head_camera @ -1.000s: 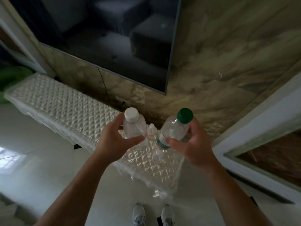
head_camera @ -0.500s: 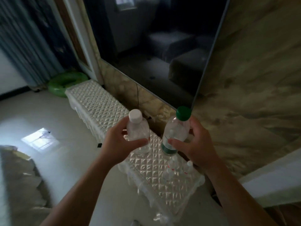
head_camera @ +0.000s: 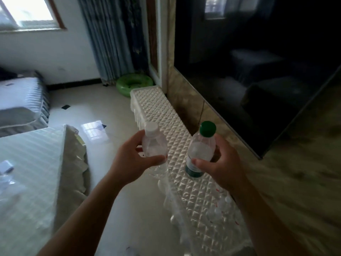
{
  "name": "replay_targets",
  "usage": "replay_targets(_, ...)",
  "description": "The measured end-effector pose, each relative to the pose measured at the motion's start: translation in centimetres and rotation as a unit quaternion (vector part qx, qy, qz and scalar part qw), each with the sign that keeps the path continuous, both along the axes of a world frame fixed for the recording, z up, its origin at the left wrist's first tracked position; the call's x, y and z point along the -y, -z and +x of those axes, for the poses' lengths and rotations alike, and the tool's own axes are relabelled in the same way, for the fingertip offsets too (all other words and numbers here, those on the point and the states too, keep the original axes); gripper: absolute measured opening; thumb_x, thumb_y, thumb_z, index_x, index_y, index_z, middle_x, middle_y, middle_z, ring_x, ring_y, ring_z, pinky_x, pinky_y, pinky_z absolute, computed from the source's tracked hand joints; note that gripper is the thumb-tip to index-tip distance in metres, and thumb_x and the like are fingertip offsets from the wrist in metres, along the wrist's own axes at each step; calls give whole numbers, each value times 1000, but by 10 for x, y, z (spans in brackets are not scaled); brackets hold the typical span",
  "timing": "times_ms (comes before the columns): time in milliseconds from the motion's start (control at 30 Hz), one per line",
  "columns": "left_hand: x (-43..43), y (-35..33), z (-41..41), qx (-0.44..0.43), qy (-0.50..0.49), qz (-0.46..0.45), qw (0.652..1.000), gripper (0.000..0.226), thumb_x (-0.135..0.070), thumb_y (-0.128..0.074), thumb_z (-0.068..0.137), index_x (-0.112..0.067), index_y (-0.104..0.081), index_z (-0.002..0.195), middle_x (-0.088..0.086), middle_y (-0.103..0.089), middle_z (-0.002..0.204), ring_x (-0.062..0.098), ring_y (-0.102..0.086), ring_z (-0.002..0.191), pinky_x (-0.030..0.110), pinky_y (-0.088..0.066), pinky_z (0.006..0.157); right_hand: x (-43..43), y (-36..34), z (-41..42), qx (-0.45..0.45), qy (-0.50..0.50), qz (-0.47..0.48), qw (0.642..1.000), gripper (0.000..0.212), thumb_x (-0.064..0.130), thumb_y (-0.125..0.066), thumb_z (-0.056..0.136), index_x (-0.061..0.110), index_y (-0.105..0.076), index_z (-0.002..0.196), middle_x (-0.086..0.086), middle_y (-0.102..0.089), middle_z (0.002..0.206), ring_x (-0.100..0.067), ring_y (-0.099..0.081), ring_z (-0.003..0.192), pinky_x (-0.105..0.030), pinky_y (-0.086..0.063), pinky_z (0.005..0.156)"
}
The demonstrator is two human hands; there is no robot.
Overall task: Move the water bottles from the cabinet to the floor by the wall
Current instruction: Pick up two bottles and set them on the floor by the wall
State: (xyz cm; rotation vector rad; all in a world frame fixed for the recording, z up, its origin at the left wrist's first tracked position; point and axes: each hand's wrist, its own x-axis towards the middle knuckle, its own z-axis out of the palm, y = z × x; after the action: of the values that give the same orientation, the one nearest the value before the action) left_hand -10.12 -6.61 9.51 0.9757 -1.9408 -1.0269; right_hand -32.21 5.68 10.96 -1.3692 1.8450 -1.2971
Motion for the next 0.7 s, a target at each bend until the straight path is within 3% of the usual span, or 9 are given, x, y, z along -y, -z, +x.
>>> replay_targets(100,20,-3,29,-7,-29,-8,1000,69,-43,-92,55,-45,-58,114,-20,-70,108,5,-68,98,26,-57,81,35,-1,21,-3,-28,-15,999,59,35,-81,63,41,-54,116,14,-64,106,-10,-63,97,-35,-58,80)
replay_targets(200,44,-4,60,-20,-56,-3,998,72,-47,-89,52,-36,-62,117,-16,-71,107,10,-69,98,35,-58,85,70,-4,45,1,-54,-27,998,58,24,-85,66,42,-55,113,17,-63,104,-4,-61,94,-23,-52,75)
replay_targets(333,80,-6,101,-29,-87,-5,996,72,-47,-89,50,-36,-61,116,-17,-71,105,7,-69,98,29,-57,84,121,-5,81,-22,-77,-41,996,58,25,-85,67,48,-54,110,27,-61,104,4,-58,97,-14,-49,74)
replay_targets(433,107,-8,130,-31,-108,-11,994,69,-29,-95,54,-41,-61,113,-21,-71,102,2,-68,96,14,-52,78,159,-3,109,-14,-89,-41,995,59,27,-85,67,41,-56,116,24,-63,107,3,-58,97,-22,-53,79)
replay_targets(533,135,-6,156,-33,-125,-13,992,67,-18,-94,57,-35,-62,114,-16,-72,100,1,-68,94,10,-50,74,194,0,134,-14,-105,-40,994,59,35,-82,63,36,-58,117,17,-65,108,-3,-61,97,-32,-57,80)
replay_targets(700,179,4,185,-33,-138,-2,990,71,-14,-93,58,-21,-63,122,-10,-71,106,0,-67,95,8,-49,74,240,7,164,-1,-107,-43,993,62,39,-78,59,31,-58,117,13,-65,109,-9,-62,98,-25,-54,77)
